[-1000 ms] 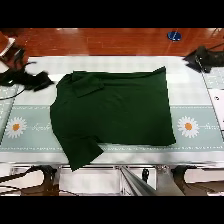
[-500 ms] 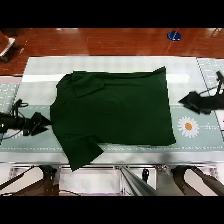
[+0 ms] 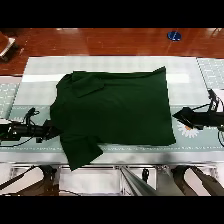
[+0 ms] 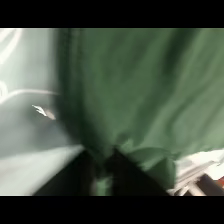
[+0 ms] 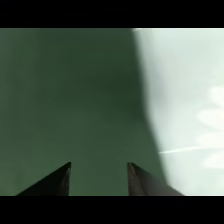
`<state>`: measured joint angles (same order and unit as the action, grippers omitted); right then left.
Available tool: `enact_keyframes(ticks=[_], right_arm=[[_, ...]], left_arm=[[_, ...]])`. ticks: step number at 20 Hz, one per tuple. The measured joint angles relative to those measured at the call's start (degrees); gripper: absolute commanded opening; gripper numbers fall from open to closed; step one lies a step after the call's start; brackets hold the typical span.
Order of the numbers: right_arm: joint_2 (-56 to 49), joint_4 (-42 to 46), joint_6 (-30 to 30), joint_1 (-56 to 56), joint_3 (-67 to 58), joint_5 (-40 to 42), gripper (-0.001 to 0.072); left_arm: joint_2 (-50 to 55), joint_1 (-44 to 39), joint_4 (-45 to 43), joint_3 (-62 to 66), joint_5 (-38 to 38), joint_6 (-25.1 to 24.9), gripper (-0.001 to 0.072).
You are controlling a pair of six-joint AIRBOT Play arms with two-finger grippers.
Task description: Fold the shirts.
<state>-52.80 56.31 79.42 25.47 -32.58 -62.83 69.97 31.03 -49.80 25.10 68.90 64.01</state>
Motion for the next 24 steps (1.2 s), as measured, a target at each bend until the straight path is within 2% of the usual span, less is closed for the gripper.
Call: enact_keyframes(ticks=[8,12,19,20,21,23,24], right_arm=[[0.2,13.6,3.7,5.5,0.9,-10.6,0.0407],[-0.8,14.9,4.1,2.7,4.0,-13.6,0.0407],[-6.7,10.9,4.2,-2.3,6.2,-11.0,0.0404],[-7.7,9.1,4.2,-2.8,6.3,-10.0,0.0377],[-8.4,7.3,4.0,-3.1,6.3,-9.2,0.0290],[-9.5,3.5,2.9,-3.6,6.3,-5.2,0.0020],[-9.8,1.5,1.9,-3.9,6.0,-3.7,0.0021]], left_arm=[[0.1,-2.8,0.4,-0.5,-0.9,-0.9,0.0027],[0.1,-2.9,0.4,-0.5,-1.3,-0.9,0.0027],[0.1,-3.0,0.5,-0.5,-1.6,-0.8,0.0027],[0.1,-3.0,0.5,-0.5,-1.7,-0.8,0.0027],[0.1,-3.0,0.5,-0.5,-1.7,-0.8,0.0027],[0.1,-3.0,0.8,-0.5,-1.8,-0.8,0.0027],[0.1,-3.1,1.5,-0.5,-2.2,-0.9,0.0027]])
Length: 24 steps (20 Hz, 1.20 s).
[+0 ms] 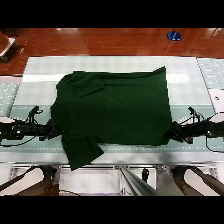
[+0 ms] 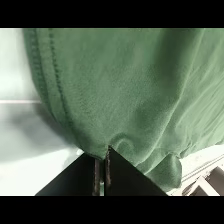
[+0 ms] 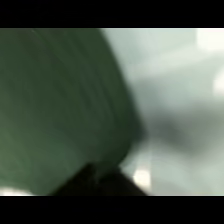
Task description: Fold the shirts.
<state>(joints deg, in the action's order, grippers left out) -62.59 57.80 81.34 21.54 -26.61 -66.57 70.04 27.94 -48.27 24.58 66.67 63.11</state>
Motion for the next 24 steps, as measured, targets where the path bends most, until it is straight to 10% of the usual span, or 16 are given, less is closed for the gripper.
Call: enact_keyframes(ticks=[5,13,24], right_arm=[[-0.6,-7.6,-5.1,-3.7,-11.3,-1.6,0.0021],[0.3,-8.2,-2.2,-5.5,-62.0,-6.1,0.0021],[21.5,9.9,2.9,-5.6,-79.2,-12.0,0.0021]], left_arm=[[-1.8,-0.8,11.0,4.9,-1.8,-3.0,0.0026],[-20.6,0.1,32.0,35.8,-7.7,-5.1,0.0026],[-46.9,6.0,2.9,56.0,-13.5,10.1,0.0026]])
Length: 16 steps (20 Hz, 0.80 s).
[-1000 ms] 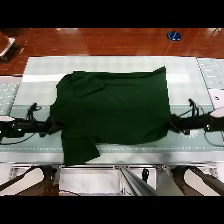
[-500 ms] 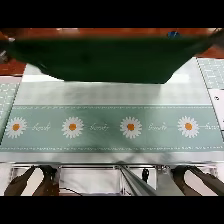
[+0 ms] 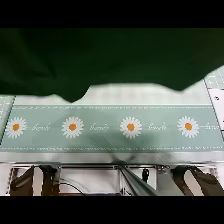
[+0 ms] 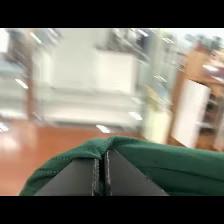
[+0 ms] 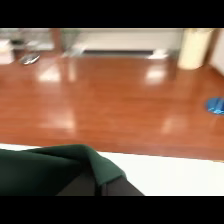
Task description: Fold the shirts.
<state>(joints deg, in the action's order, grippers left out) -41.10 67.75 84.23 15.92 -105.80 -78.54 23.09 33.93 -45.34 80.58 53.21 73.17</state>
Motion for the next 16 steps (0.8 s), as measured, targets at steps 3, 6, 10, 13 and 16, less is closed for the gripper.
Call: enact_keyframes(ticks=[3,6,10,13,16], right_arm=[[2.6,1.9,1.6,0.0,-0.2,-3.4,0.0020],[3.6,1.9,2.7,0.0,2.4,-5.6,0.0021],[3.9,-0.3,3.3,-0.1,13.5,-5.9,0.0020],[2.6,-4.1,1.9,-0.1,24.3,-3.5,0.0020],[-1.9,-6.3,-0.1,-0.1,32.3,1.8,0.0020]], left_arm=[[-4.2,-2.3,-8.6,0.6,0.0,3.0,0.0025],[-5.5,-6.3,-16.5,0.3,1.2,6.7,0.0026],[-3.6,-9.6,-20.6,-6.0,4.3,10.8,0.0026],[1.6,-10.8,-19.0,-14.4,5.3,11.5,0.0026],[10.6,-13.9,-17.0,-21.0,2.9,10.4,0.0026]])
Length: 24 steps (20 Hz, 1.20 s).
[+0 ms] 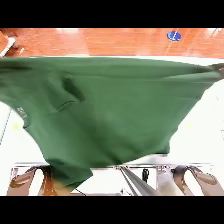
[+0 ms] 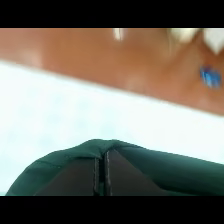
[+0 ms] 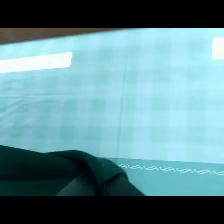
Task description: Fold the shirts.
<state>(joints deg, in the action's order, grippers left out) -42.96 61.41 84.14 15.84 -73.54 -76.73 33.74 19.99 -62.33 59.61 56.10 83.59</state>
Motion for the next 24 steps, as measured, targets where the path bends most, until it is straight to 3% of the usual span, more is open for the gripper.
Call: enact_keyframes(ticks=[7,12,18,24], right_arm=[[-23.5,-7.3,-5.7,0.0,2.1,13.7,0.0020],[-42.5,-12.0,-6.6,0.0,-8.3,17.9,0.0020],[-54.6,-14.5,-5.9,0.0,-15.0,18.7,0.0021],[-57.4,-15.8,-5.2,0.3,-16.1,15.8,0.0021]], left_arm=[[31.0,-12.8,1.1,5.0,-14.3,-1.2,0.0027],[50.8,-16.5,5.2,16.3,-16.4,-1.2,0.0027],[60.2,-17.4,9.6,20.0,-14.1,-1.2,0.0027],[62.4,-17.0,10.6,20.5,-11.5,-1.6,0.0027]])
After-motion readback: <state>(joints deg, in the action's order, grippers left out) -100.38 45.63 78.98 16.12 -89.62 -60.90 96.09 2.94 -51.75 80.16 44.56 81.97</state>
